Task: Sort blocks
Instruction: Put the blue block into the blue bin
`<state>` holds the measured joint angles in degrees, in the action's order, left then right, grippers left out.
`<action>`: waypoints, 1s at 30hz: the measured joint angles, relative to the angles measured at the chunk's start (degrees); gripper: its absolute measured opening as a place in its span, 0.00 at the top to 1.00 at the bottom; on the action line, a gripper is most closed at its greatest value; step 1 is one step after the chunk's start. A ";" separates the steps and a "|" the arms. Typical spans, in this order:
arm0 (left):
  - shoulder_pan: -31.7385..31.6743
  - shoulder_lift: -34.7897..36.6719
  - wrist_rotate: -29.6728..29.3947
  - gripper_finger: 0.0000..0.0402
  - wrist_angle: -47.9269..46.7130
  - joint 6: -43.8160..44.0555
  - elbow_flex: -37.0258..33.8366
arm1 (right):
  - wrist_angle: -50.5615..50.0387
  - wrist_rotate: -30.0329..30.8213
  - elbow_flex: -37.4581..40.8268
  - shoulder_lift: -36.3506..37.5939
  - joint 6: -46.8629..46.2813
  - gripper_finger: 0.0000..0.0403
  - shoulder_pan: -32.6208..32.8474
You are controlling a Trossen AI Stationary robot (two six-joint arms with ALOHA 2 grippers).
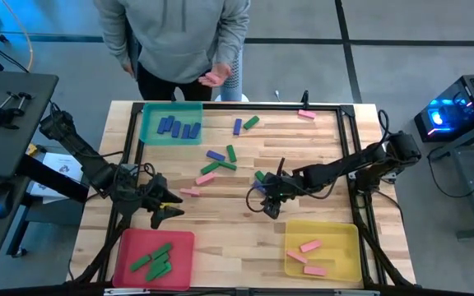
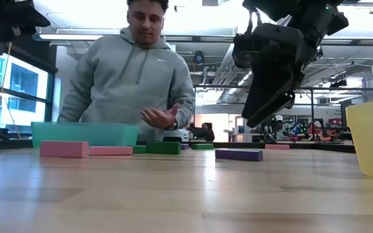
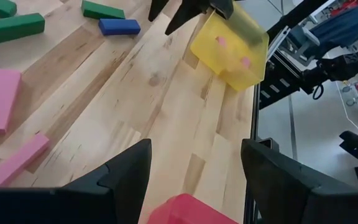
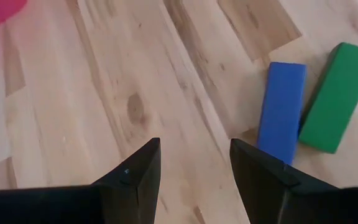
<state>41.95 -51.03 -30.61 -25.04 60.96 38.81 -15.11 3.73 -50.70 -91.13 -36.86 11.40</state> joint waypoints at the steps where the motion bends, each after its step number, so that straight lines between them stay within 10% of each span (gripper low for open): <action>1: 0.00 0.00 -0.02 0.42 0.00 -0.10 0.00 | -0.02 -0.08 0.00 0.00 0.20 0.58 0.21; 12: 0.00 0.00 -0.01 0.42 0.00 -0.14 0.00 | -5.33 11.56 -0.01 0.00 8.97 0.58 -1.86; 30: 0.00 -0.02 -0.02 0.42 0.00 -0.12 0.00 | 17.25 7.33 14.96 -0.31 5.51 0.58 -2.43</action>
<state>41.95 -51.05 -30.63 -25.04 60.84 38.81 2.13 11.06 -35.74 -91.44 -31.35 8.97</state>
